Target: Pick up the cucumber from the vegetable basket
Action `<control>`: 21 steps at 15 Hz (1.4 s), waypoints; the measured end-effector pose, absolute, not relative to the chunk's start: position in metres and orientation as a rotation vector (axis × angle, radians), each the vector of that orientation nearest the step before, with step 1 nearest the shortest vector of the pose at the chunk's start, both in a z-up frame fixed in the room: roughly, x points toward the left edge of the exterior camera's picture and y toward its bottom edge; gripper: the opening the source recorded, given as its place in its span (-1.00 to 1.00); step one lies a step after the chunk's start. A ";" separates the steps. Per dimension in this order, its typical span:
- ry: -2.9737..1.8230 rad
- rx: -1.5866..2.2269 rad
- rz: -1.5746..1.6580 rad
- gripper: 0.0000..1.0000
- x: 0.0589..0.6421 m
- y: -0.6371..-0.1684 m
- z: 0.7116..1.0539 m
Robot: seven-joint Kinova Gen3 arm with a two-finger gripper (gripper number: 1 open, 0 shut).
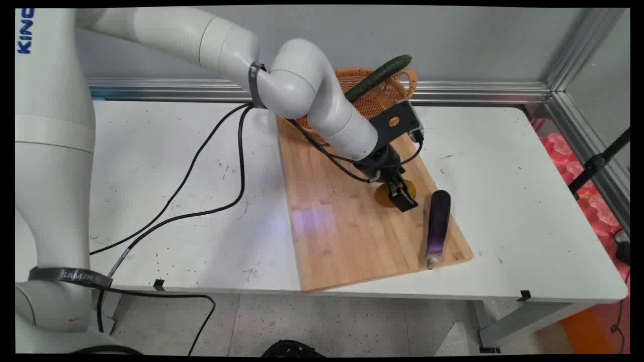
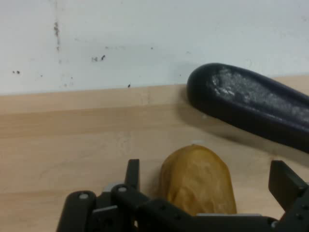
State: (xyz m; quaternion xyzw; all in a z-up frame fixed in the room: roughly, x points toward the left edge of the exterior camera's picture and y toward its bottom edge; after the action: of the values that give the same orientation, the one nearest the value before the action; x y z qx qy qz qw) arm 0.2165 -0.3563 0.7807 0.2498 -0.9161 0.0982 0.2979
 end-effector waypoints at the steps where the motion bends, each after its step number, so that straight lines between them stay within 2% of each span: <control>1: -2.433 0.664 0.256 1.00 0.217 -0.357 0.785; 6: -2.436 0.670 0.218 1.00 0.227 -0.359 0.815; 10: -2.485 0.681 0.228 1.00 0.263 -0.368 0.841; 21: -2.571 0.722 0.418 1.00 0.362 -0.432 0.884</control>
State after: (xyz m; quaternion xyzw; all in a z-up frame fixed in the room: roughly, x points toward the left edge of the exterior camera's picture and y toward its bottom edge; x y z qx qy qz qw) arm 0.3622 -0.4321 0.8845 0.2607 -0.9283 0.1511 0.2177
